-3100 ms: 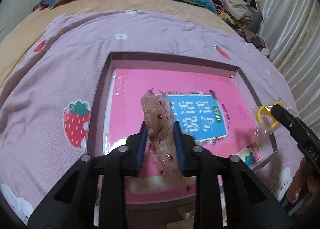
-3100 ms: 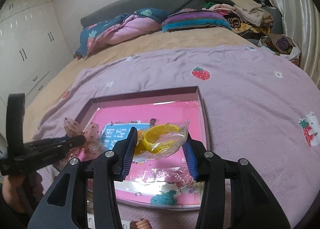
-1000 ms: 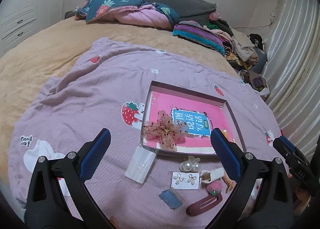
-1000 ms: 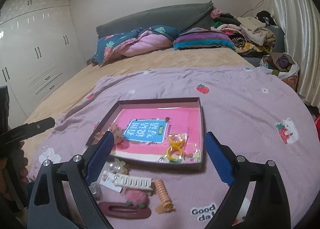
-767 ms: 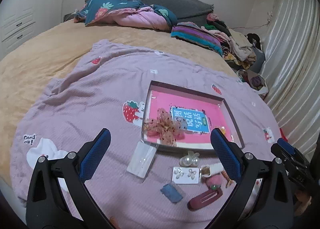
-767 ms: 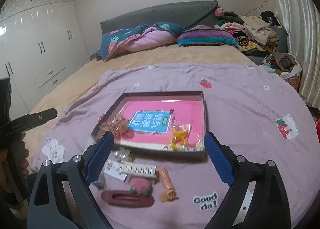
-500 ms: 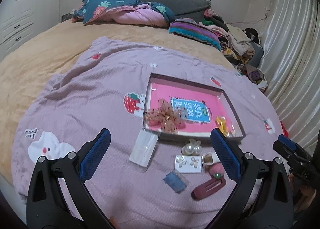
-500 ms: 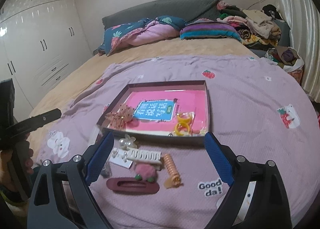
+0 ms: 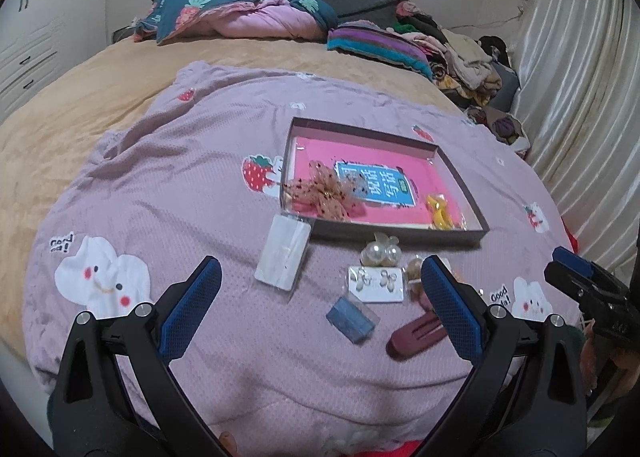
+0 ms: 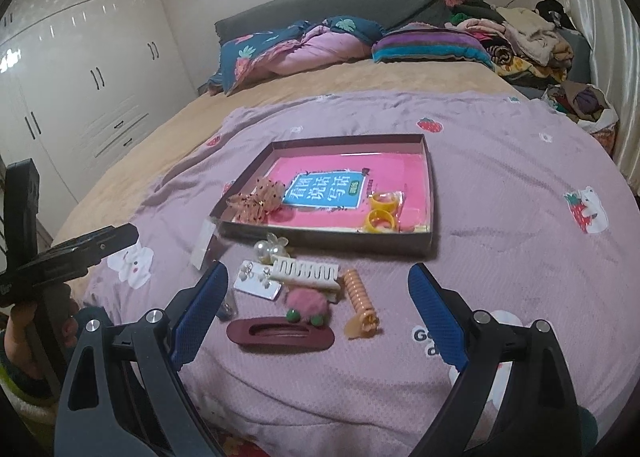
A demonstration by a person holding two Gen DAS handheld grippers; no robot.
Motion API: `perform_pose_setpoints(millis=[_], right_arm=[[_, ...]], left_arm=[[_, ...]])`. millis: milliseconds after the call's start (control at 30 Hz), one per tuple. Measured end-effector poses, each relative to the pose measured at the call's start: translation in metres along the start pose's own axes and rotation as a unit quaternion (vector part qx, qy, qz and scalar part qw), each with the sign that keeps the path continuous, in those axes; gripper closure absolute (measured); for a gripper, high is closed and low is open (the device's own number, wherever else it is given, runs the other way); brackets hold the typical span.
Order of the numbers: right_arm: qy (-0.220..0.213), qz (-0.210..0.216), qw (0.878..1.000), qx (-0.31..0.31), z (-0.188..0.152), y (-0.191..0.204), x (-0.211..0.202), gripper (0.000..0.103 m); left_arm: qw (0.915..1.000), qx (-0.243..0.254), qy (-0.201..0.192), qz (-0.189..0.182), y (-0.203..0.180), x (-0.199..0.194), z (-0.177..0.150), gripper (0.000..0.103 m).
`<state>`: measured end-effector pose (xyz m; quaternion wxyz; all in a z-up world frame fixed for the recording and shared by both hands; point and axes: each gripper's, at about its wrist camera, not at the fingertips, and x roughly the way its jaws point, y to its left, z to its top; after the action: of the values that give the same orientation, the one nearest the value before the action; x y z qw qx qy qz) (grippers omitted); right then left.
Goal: Organize jewelry
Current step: 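Withdraw both tools from the tray back toward the remaining jewelry, then grasp the blue plastic box with the left tool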
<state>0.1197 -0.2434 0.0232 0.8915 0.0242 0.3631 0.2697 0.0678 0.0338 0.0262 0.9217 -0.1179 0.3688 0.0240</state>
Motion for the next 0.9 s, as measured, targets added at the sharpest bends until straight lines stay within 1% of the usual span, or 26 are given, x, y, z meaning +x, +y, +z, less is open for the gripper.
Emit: perform_pose_setpoints(millis=[233, 400, 600, 767, 900], right_arm=[[0.010, -0.002, 1.000, -0.008, -0.012, 0.003, -0.001, 0.012], [0.018, -0.007, 1.000, -0.019, -0.020, 0.006, 0.000, 0.012], [0.027, -0.027, 0.998, -0.045, -0.029, 0.011, 0.006, 0.012], [0.036, -0.037, 0.997, -0.049, -0.032, 0.007, 0.015, 0.012], [0.041, -0.046, 0.996, -0.065, -0.031, 0.006, 0.026, 0.012]], left_arm=[[0.9999, 0.014, 0.010, 0.000, -0.006, 0.002, -0.016, 0.010], [0.9994, 0.023, 0.026, -0.005, -0.011, 0.008, -0.029, 0.010], [0.9983, 0.037, 0.043, -0.010, -0.013, 0.017, -0.041, 0.010], [0.9975, 0.044, 0.055, -0.007, -0.013, 0.031, -0.048, 0.010], [0.9955, 0.057, 0.076, 0.001, -0.013, 0.050, -0.055, 0.010]])
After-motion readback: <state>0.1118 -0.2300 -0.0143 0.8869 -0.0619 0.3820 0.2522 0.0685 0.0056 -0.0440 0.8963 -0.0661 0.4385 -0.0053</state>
